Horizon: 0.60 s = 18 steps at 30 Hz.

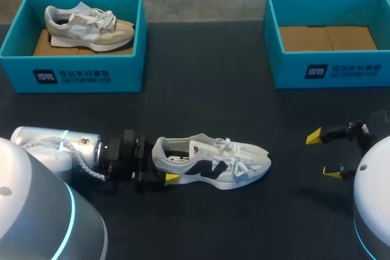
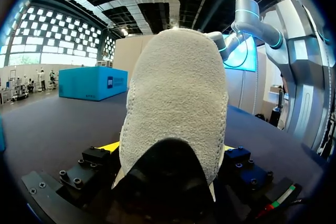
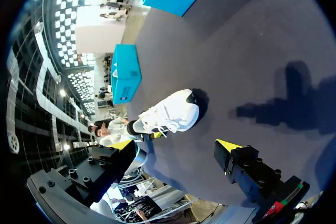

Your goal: Take the shoe out of the shoebox, open the shoe tongue, remove and reinsert the insole, then place the shoe into the shoebox

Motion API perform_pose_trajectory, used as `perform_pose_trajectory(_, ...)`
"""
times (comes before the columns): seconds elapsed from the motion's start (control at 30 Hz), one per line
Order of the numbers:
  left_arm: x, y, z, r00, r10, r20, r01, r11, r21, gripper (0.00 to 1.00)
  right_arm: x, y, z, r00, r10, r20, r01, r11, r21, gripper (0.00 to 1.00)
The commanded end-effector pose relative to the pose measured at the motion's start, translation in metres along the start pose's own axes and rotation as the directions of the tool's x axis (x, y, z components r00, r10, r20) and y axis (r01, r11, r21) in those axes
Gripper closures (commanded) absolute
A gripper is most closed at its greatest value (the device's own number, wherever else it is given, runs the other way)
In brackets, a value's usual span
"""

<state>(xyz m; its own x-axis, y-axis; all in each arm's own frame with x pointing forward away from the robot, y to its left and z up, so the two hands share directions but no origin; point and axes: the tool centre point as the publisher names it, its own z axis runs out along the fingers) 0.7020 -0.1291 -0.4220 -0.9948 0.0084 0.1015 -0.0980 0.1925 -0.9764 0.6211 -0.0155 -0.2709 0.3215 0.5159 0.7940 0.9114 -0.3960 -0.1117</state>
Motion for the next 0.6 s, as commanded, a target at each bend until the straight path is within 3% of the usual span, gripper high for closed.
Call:
perform_pose_trajectory(0.03,-0.0045,0.0007,0.0043,1.000,0.002,-0.001,-0.002,1.000,-0.008,0.00,-0.0001,-0.0024,-0.0009,1.000,-0.001,0.000,0.001,1.000,-0.004,0.00)
perform_pose_trajectory(0.13,-0.0078,0.0018,0.0045,1.000,0.000,0.001,0.000,1.000,-0.012,0.00,-0.0001,-0.0024,-0.0009,1.000,-0.001,0.000,0.001,1.000,-0.004,0.00)
perform_pose_trajectory(0.17,-0.0085,0.0021,0.0042,1.000,-0.002,0.001,0.002,1.000,-0.012,0.29,-0.0001,-0.0024,-0.0009,1.000,-0.001,0.000,0.001,1.000,-0.004,0.00)
perform_pose_trajectory(0.23,-0.0096,0.0028,0.0037,1.000,-0.005,0.001,0.005,1.000,-0.012,0.99,-0.0001,-0.0024,-0.0009,1.000,-0.001,0.000,0.001,1.000,-0.004,0.00)
perform_pose_trajectory(0.6,-0.0124,0.0038,0.0028,1.000,0.005,-0.028,-0.005,1.000,-0.015,1.00,-0.0001,-0.0024,-0.0009,1.000,-0.001,0.000,0.001,1.000,-0.004,0.00)
